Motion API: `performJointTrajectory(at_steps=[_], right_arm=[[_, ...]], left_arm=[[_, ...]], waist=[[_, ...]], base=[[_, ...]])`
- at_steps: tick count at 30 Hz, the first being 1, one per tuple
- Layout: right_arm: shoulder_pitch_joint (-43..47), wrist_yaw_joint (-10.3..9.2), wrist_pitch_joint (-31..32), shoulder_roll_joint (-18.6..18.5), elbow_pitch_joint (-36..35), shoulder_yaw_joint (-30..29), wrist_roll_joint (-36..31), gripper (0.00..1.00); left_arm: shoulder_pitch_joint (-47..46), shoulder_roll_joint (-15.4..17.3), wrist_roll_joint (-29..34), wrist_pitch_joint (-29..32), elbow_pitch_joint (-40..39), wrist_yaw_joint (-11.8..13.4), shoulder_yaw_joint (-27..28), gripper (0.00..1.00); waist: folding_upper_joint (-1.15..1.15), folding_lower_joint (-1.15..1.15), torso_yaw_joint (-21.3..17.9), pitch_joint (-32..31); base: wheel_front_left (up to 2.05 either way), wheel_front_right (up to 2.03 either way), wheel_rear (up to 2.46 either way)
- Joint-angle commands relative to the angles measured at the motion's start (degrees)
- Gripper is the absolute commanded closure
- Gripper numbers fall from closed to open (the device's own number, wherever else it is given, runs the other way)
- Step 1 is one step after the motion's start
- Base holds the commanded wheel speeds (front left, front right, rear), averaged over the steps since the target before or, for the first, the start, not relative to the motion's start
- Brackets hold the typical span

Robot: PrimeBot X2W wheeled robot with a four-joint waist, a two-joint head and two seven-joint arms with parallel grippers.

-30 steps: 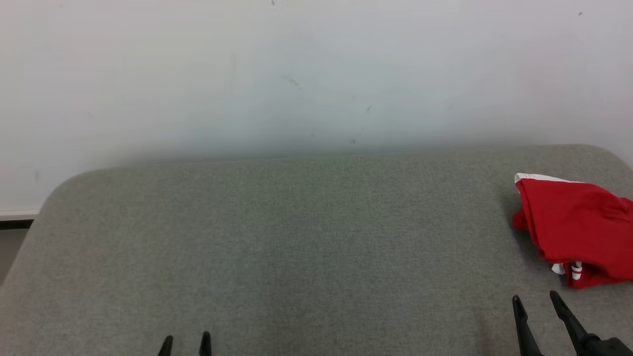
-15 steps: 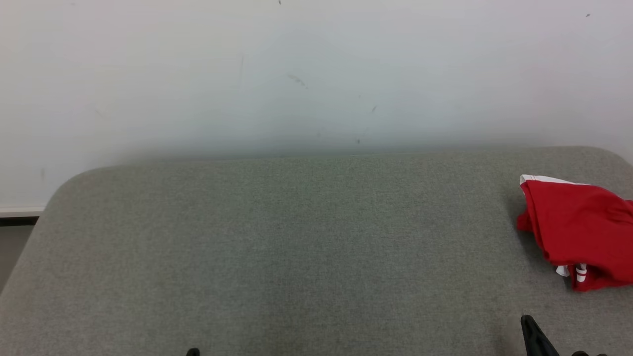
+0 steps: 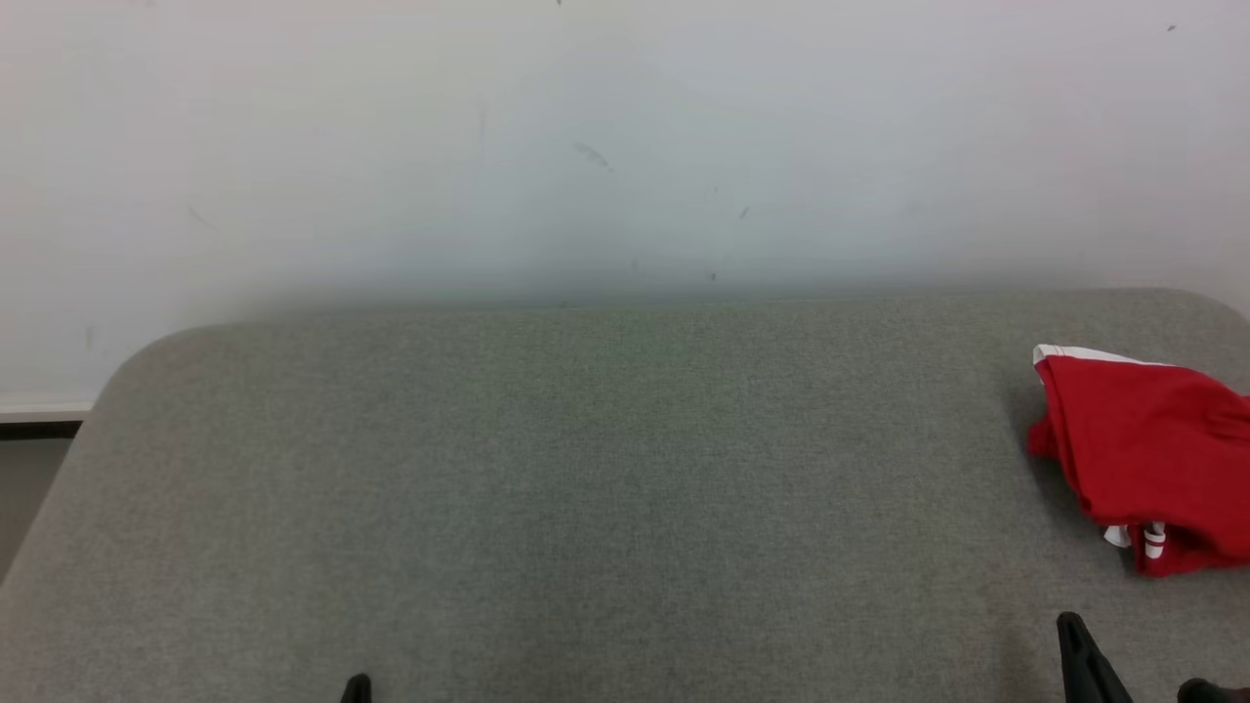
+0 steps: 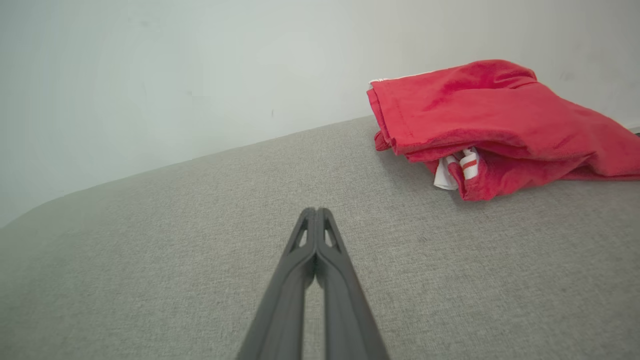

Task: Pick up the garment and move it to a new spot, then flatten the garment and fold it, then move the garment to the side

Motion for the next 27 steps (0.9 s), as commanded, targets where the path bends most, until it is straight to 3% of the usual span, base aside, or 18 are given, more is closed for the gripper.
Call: performJointTrajectory(at_steps=[1,27], right_arm=[[-1.54,0.0,0.34,-0.27,-1.06,-0.45,2.22,1.0],[-3.78,0.0,6.02,0.75,-2.38,-3.1,24.21,1.0]], left_arm=[[-1.51,0.16,-2.03,0.47,-0.79,-0.27,0.45,1.0],[-5.64,0.29,-23.91,6.31,-0.58,-2.06,3.42,1.0]], waist=[[0.0,0.0,0.03,0.02],[0.0,0.0,0.87,0.51]], base=[[0.0,0.0,0.0],[0.0,0.0,0.0]])
